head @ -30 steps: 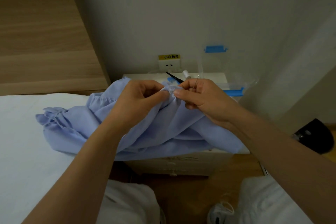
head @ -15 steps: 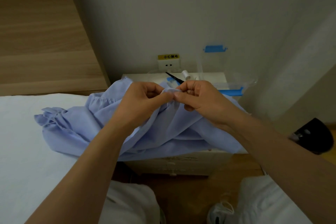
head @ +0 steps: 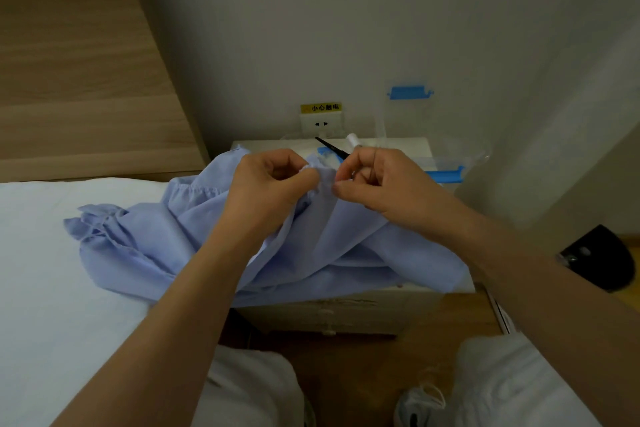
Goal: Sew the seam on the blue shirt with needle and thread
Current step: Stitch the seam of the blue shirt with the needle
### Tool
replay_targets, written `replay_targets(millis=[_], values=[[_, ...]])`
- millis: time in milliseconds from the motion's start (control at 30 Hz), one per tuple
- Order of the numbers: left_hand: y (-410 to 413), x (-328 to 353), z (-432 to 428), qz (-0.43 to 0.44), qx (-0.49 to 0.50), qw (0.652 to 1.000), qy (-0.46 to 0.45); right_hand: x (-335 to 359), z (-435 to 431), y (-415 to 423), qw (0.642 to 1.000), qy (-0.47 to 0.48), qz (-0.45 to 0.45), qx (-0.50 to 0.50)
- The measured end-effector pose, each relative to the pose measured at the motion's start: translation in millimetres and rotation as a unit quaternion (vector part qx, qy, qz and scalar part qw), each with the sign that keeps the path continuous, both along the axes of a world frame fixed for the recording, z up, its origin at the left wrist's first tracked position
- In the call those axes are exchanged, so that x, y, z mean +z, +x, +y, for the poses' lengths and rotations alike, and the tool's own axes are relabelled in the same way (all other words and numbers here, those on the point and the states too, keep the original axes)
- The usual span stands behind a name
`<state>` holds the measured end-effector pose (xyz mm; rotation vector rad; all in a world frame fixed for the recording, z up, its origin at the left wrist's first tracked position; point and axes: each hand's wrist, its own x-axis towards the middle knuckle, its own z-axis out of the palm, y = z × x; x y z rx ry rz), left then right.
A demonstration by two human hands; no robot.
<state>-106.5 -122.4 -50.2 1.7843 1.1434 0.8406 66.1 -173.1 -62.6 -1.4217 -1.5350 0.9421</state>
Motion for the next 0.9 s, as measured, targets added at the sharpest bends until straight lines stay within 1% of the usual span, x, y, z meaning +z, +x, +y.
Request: replay_targets(millis=[100, 167, 267, 333, 467, 567, 667, 900], values=[[2.7, -2.2, -2.6, -0.002, 0.0, 1.0, -0.004, 2.8, -2.9, -0.6, 0.998, -0.016, -0.023, 0.048], [2.7, -2.2, -2.5, -0.002, 0.014, 1.0, -0.005, 4.7, -3.8, 0.6, 0.997, -0.025, -0.029, 0.061], [-1.7, 0.1, 2.7, -0.016, 0.043, 0.999, -0.011, 6.8, -3.6, 9.3, 0.998, -0.046, 0.004, 0.05], [-3.9, 1.8, 3.9, -0.024, 0.038, 0.999, -0.02, 7.6, -3.5, 14.2, 0.997, -0.06, 0.028, 0.046], [-2.3, 0.4, 1.4, -0.004, 0.019, 1.0, -0.023, 6.9, -4.4, 14.7, 0.994, -0.089, 0.034, 0.062], [-2.8, -0.7, 2.7, 0.01, 0.026, 1.0, -0.002, 10.0, -5.5, 15.5, 0.989, -0.101, 0.063, 0.083], [-4.9, 1.1, 4.4, 0.023, 0.029, 0.999, 0.011, 12.4, -6.6, 16.4, 0.988, -0.092, 0.084, 0.097], [-4.9, 0.8, 5.6, 0.075, 0.039, 0.994, 0.071, 12.2, -6.3, 14.9, 0.989, -0.062, 0.077, 0.111]])
